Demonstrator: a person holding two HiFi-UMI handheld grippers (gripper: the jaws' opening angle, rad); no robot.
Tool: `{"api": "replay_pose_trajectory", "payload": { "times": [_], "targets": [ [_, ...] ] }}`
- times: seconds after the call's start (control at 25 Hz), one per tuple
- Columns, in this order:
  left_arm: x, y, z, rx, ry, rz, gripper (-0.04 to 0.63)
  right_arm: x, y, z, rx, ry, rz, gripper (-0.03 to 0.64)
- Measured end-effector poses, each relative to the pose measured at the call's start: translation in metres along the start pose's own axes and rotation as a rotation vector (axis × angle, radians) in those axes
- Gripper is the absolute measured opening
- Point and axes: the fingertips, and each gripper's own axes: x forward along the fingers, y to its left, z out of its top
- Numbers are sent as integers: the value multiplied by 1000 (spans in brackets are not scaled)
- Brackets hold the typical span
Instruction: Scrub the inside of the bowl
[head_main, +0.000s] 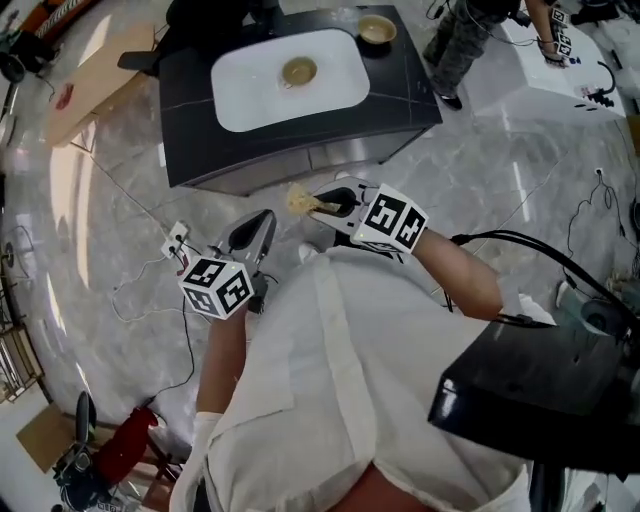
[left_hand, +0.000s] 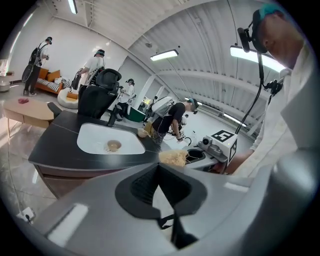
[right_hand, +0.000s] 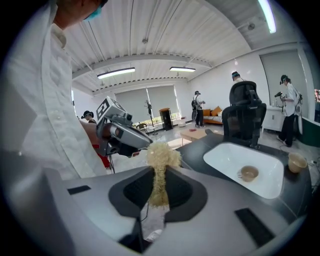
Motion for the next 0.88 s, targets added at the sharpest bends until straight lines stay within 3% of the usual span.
{"api": "replay_pose_trajectory", "payload": {
  "times": [0.32,0.88],
  "targets": [
    [-10,0,2,33,-19,-8,5,8,17,5,-37,10,-1,51],
    [-23,13,3,14,-53,15,5,21,24,16,-100,49,22,51]
  ]
}}
